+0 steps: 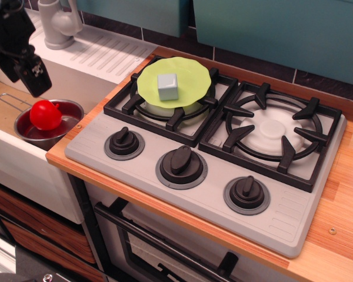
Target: Put cube on plate and smalltomato in pot or pan in sink
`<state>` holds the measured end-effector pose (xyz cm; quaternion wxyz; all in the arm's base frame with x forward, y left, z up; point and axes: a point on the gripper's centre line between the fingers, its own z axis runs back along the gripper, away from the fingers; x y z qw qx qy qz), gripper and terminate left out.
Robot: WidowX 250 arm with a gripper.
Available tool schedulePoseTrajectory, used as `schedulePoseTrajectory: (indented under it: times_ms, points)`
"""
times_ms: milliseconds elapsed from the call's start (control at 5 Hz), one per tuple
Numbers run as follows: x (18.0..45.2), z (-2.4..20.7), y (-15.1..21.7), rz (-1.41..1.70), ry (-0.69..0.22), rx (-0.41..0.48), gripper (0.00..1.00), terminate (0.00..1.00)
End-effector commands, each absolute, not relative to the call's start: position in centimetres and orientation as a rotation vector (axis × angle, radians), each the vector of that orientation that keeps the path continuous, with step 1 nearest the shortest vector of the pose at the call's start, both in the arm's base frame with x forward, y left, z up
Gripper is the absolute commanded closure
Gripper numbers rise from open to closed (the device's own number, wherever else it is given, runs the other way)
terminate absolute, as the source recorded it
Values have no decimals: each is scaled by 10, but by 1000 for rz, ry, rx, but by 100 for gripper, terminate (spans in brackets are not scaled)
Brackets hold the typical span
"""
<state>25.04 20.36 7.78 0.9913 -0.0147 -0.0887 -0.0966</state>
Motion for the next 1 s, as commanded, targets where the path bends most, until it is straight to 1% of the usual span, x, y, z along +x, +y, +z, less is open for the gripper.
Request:
schedulePoseTrajectory:
  times_ms: [0, 200, 600, 800]
  points:
    - [258, 144, 186, -164, -154, 70, 0, 0]
    - [256, 150, 179, -213, -173, 100, 0, 0]
    - [256, 150, 179, -213, -173, 100, 0, 0]
    - [256, 150, 179, -213, -173, 100, 0, 100]
